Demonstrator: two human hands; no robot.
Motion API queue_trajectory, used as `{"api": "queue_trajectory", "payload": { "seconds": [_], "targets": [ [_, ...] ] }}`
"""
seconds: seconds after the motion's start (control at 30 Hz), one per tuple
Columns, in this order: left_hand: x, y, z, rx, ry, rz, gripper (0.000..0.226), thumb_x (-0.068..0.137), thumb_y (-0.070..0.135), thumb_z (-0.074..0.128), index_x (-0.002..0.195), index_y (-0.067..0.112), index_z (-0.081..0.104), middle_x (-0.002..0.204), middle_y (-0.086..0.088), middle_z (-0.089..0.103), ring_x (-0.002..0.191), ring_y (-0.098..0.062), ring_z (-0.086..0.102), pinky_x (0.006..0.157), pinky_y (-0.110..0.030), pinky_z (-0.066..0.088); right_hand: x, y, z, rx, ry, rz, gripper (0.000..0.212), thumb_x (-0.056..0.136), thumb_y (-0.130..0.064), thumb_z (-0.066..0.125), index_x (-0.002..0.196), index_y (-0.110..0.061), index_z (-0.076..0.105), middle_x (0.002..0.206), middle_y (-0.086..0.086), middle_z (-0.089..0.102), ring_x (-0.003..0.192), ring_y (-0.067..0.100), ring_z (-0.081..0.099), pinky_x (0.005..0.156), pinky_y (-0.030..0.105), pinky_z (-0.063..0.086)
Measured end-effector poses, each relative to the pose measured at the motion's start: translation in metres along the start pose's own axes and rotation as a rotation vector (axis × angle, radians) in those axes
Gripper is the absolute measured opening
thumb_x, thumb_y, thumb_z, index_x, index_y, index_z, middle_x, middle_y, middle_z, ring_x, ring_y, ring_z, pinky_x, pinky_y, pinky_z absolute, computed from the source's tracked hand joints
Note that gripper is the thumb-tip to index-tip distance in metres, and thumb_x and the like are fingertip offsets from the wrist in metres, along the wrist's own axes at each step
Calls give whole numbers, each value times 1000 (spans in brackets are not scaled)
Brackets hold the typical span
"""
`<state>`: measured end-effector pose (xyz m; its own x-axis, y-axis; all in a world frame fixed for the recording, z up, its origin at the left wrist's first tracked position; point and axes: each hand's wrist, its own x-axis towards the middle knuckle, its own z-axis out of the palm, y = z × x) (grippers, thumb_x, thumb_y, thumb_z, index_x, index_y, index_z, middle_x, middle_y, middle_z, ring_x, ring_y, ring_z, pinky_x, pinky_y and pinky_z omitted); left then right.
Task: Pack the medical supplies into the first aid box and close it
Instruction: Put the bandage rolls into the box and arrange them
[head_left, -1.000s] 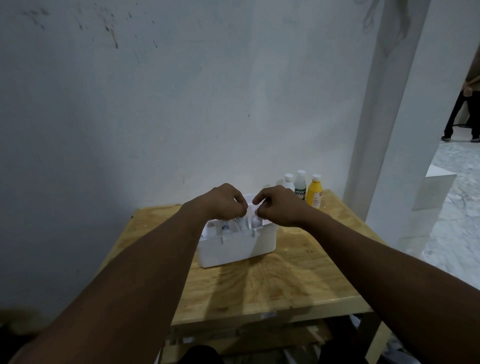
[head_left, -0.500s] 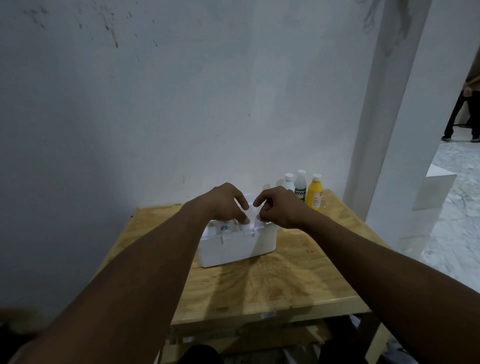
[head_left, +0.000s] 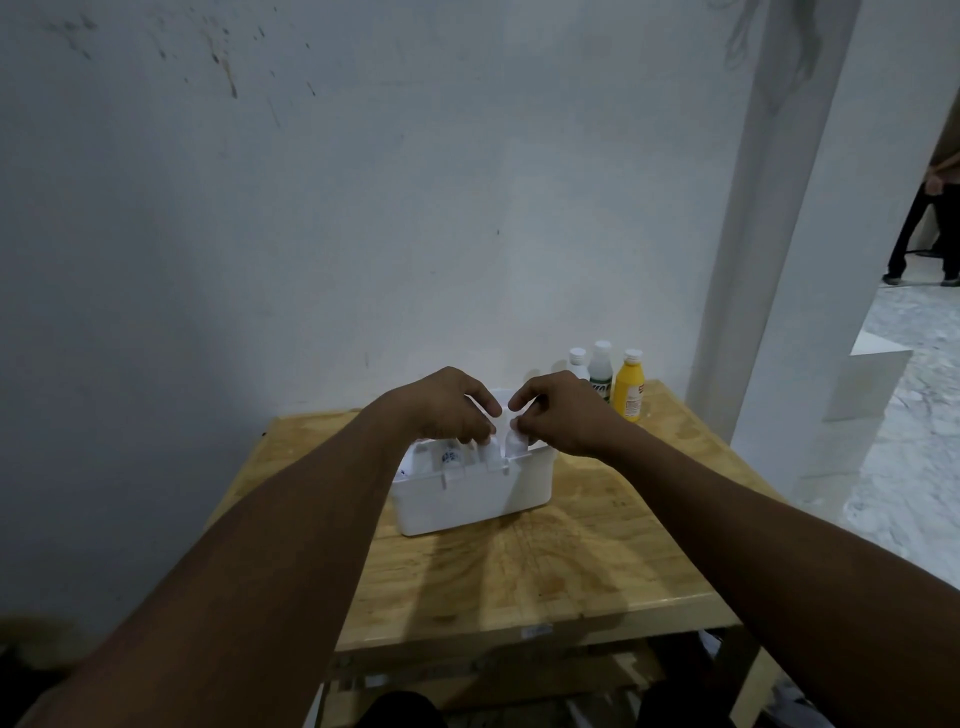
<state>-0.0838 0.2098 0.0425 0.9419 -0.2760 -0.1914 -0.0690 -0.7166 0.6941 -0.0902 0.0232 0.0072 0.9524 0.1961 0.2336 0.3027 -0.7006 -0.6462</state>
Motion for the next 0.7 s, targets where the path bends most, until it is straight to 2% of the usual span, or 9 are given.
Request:
{"api": "queue_trajectory", "payload": {
  "seconds": [0.07,0.13,0.2,0.37,0.5,0.57,0.63,0.7],
  "targets": [
    [0,1,1,0,7,-1,34,79,0,77,112,12,74,104,-15,77,92,-28,72,93,-41,59,0,-1,0,-3,2,-2,23,83,-18,72,106,-14,73,89,7,77,82,17,74,77,28,58],
    [0,3,1,1,16,0,32,81,3,77,112,12,74,100,-14,76,82,-22,68,82,-35,59,0,-2,0,-8,-2,-3,23,84,-18,71,106,-14,73,88,7,77,81,16,74,73,24,56],
    [0,4,2,4,30,1,29,82,6,76,110,12,75,94,-11,74,79,-19,66,74,-29,55,0,-2,1,-13,-2,-6,23,84,-18,71,107,-13,73,89,8,77,81,16,74,74,25,57],
    [2,3,4,-1,60,-3,23,85,8,72,107,10,75,102,-9,71,83,-22,66,80,-33,57,1,-2,1,-11,2,-8,24,86,-18,70,108,-12,73,91,9,77,82,17,74,76,25,57],
    [5,-1,4,1,77,0,20,86,8,71,106,10,76,97,-6,70,81,-19,65,74,-29,59,1,-1,1,-3,0,-1,22,85,-17,70,106,-11,72,86,7,78,75,14,75,69,20,55],
    [6,-3,5,19,90,-2,16,84,13,77,100,11,77,95,-8,72,81,-19,64,80,-35,60,0,0,1,0,-7,2,21,85,-17,70,106,-11,72,87,7,77,75,14,75,68,19,55],
    [7,-5,6,75,116,4,17,79,24,84,92,14,78,95,-5,73,81,-17,65,75,-34,59,0,0,0,-3,-15,-1,22,84,-17,72,106,-11,72,88,7,76,76,14,75,70,21,56],
    [8,-6,7,125,129,5,24,76,30,87,92,15,78,95,-3,73,80,-14,64,68,-28,52,0,1,1,-18,-22,-3,24,83,-18,73,106,-12,72,89,7,75,77,14,74,72,24,56]
  ]
}}
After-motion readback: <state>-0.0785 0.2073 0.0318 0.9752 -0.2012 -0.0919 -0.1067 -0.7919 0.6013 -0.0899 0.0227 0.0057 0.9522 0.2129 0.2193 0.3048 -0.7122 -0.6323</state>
